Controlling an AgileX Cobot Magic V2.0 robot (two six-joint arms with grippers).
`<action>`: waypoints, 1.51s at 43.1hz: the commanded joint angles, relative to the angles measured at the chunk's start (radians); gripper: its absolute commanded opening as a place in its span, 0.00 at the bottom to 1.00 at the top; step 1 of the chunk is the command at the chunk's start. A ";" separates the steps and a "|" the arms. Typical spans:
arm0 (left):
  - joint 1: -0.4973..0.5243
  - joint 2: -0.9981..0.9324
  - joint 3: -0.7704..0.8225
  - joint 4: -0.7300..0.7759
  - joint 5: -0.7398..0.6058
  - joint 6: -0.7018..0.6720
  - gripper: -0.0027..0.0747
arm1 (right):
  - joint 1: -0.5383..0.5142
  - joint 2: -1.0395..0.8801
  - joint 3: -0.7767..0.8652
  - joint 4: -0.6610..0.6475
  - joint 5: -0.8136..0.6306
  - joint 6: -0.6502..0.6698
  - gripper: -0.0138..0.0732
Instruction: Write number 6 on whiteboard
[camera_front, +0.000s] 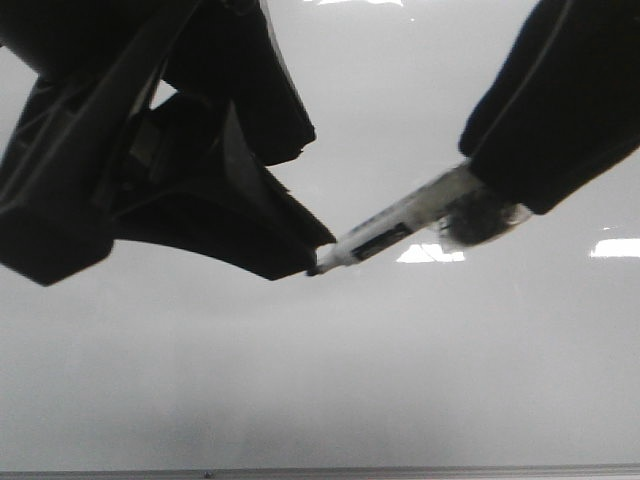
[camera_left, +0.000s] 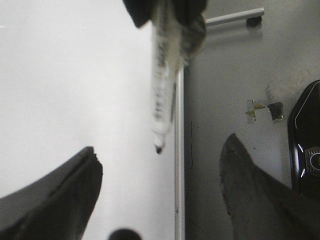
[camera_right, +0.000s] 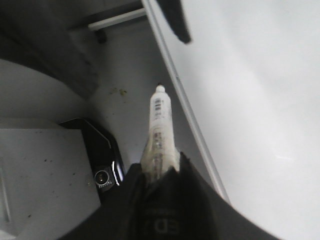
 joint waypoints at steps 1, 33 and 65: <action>-0.003 -0.032 -0.033 -0.004 -0.062 -0.042 0.59 | -0.074 -0.063 0.014 0.016 -0.099 0.006 0.09; 0.159 -0.778 0.507 -0.369 -0.450 -0.107 0.01 | -0.136 -0.014 0.022 0.149 -0.237 0.005 0.09; 0.159 -1.049 0.649 -0.380 -0.495 -0.107 0.01 | -0.042 0.262 -0.153 0.214 -0.715 -0.017 0.09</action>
